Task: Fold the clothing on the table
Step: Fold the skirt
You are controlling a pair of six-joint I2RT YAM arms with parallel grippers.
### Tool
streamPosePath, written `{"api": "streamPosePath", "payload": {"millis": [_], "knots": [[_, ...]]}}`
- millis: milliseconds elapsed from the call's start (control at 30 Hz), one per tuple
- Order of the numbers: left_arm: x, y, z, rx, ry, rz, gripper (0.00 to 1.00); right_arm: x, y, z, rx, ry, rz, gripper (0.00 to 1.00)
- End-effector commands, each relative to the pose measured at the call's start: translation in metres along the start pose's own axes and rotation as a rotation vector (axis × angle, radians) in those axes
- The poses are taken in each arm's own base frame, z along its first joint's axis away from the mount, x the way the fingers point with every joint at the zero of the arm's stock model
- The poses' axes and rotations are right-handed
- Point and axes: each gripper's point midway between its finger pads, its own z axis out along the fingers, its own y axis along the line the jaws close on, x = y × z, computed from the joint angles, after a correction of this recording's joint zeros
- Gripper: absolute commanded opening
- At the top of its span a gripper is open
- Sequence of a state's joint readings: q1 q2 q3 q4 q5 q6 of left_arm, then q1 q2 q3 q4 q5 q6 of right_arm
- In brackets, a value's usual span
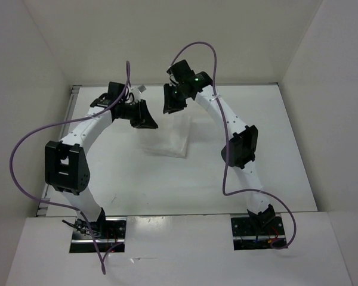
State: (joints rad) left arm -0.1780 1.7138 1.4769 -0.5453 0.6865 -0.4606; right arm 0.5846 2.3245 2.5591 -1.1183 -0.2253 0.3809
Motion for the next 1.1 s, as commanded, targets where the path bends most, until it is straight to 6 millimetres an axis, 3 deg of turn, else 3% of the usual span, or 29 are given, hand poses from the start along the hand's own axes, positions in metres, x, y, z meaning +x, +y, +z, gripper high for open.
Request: {"api": "streamPosePath", "payload": {"millis": [0,67,100,200,333,367,400,433,500,567,600,700,733,767,867,933,967,1033,1067], "knots": [[0.028,0.022,0.018,0.043,0.098,-0.085,0.21,0.018,-0.022,0.027,0.068,0.068,0.027,0.34],[0.048,0.05,0.034,-0.038,0.139,-0.132,0.2,0.018,-0.032,0.036,0.076,0.065,0.05,0.34],[0.056,0.06,0.037,-0.064,0.161,-0.145,0.19,0.033,-0.038,0.047,0.08,0.11,0.069,0.34],[0.083,0.092,0.054,-0.139,0.218,-0.194,0.19,0.042,-0.058,0.052,0.051,0.125,0.142,0.34],[0.109,0.124,0.075,-0.201,0.287,-0.256,0.18,0.056,-0.079,0.047,0.016,0.117,0.22,0.34],[0.117,0.136,0.082,-0.222,0.306,-0.273,0.16,0.074,-0.087,0.05,0.017,0.158,0.242,0.34],[0.119,0.142,0.086,-0.241,0.306,-0.296,0.16,0.067,-0.086,0.041,-0.003,0.122,0.247,0.34],[0.125,0.149,0.092,-0.249,0.32,-0.318,0.16,0.082,-0.089,0.042,-0.005,0.15,0.257,0.34],[0.129,0.154,0.096,-0.256,0.329,-0.342,0.15,0.082,-0.085,0.035,-0.026,0.126,0.247,0.34],[0.122,0.152,0.097,-0.25,0.315,-0.331,0.15,0.095,-0.092,0.033,0.0,0.139,0.253,0.34],[0.116,0.15,0.093,-0.249,0.297,-0.337,0.15,0.091,-0.089,0.022,0.001,0.114,0.245,0.34],[0.079,0.109,0.068,-0.16,0.21,-0.251,0.32,0.084,-0.089,-0.003,0.038,0.042,0.235,0.38],[0.059,0.08,0.046,-0.097,0.143,-0.18,0.4,0.072,-0.08,-0.032,0.031,-0.03,0.214,0.42],[0.048,0.063,0.035,-0.064,0.105,-0.124,0.55,0.071,-0.084,-0.042,0.05,-0.062,0.228,0.53],[0.03,0.021,-0.006,-0.018,0.005,-0.008,0.69,0.067,-0.085,-0.084,0.06,-0.177,0.237,0.64],[0.031,0.012,-0.022,-0.018,-0.017,0.015,0.7,0.077,-0.098,-0.102,0.084,-0.21,0.266,0.66],[0.038,0.017,-0.023,-0.037,-0.008,0.012,0.7,0.082,-0.104,-0.105,0.091,-0.211,0.287,0.71],[0.047,0.021,-0.026,-0.062,-0.011,-0.003,0.7,0.106,-0.125,-0.102,0.13,-0.179,0.337,0.71],[0.046,0.029,-0.028,-0.093,-0.041,-0.032,0.7,0.108,-0.125,-0.111,0.123,-0.207,0.369,0.71]]}}
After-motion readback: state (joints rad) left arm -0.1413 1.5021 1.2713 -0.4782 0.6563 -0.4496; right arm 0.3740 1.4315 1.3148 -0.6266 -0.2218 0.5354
